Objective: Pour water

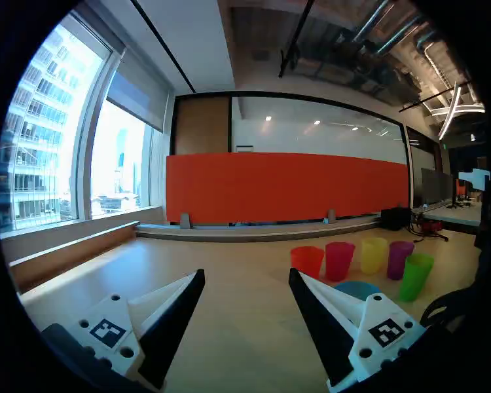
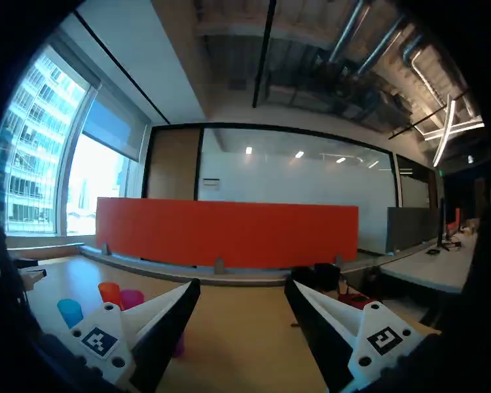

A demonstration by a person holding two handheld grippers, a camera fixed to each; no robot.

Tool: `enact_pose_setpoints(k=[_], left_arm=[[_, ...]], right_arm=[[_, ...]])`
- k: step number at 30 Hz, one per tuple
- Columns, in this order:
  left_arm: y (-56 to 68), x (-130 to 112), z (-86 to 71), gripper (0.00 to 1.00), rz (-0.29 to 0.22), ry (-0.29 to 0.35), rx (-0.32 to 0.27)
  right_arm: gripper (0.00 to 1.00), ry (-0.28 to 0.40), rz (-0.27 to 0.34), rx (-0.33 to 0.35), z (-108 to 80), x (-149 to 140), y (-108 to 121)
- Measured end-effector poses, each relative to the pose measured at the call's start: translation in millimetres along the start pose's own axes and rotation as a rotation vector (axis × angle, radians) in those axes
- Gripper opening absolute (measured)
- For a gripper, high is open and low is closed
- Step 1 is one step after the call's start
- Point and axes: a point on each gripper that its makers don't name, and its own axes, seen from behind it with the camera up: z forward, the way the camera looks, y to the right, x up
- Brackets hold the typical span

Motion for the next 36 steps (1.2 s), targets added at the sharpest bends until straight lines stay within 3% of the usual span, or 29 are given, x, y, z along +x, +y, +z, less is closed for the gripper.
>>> enact_pose_setpoints(k=[17,36], left_arm=[[1.6,0,0.3,0.96,0.0,0.0,0.0],[2.1,0,-0.2,0.95,0.0,0.0,0.0]], right_arm=[[1.0,0.018,-0.01,0.017,2.1,-19,2],[1.0,-0.034,-0.004,0.024,15.4,-66,-11]])
